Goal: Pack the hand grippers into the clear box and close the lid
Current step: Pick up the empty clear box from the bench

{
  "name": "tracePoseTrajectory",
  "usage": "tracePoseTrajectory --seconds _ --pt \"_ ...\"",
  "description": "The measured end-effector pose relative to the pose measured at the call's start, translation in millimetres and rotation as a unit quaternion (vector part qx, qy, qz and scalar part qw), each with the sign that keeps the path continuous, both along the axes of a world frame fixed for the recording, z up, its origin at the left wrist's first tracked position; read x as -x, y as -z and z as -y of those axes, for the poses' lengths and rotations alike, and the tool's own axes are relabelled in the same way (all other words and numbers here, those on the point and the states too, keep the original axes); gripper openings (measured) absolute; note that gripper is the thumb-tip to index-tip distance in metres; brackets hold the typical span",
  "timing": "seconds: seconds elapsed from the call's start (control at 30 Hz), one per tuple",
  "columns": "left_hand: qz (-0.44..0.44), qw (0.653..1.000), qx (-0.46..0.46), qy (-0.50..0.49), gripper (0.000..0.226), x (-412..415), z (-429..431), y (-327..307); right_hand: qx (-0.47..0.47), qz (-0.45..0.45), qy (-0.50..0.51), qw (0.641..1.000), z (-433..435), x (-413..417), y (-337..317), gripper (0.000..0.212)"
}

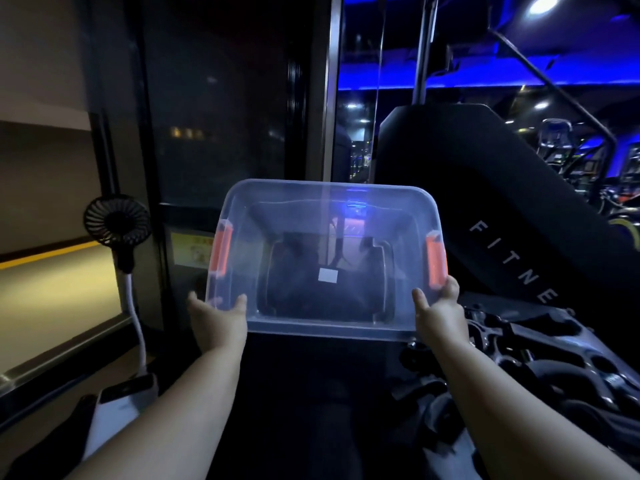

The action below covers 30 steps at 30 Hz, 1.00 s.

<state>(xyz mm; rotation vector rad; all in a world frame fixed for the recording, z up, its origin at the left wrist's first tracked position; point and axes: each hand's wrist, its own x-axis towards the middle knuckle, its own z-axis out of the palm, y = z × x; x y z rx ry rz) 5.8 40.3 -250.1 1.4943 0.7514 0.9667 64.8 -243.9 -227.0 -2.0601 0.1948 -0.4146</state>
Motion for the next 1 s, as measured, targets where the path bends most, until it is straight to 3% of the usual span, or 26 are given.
tracePoseTrajectory --seconds 0.1,0.23,0.4,0.63,0.8,1.0 --pt "0.012 0.993 0.115 0.009 0.06 20 3 17 -0.019 0.009 -0.017 1.0 -1 17 10 0.063" --pt "0.043 0.979 0.186 0.07 0.024 35 15 31 -0.032 0.018 -0.024 0.999 -3 32 18 0.065" --pt "0.071 0.943 0.276 0.173 0.022 38 33 32 -0.037 0.046 -0.024 0.998 -5 34 20 0.066" --pt "-0.036 0.891 0.308 0.332 0.033 41 42 38 -0.039 0.068 -0.026 0.997 1 29 34 0.065" --pt "-0.065 0.868 0.33 0.365 0.034 41 37 32 -0.037 0.077 -0.035 0.996 3 21 39 0.067" --pt "-0.069 0.867 0.335 0.362 0.029 41 36 36 -0.019 0.077 -0.047 0.996 2 11 41 0.066"
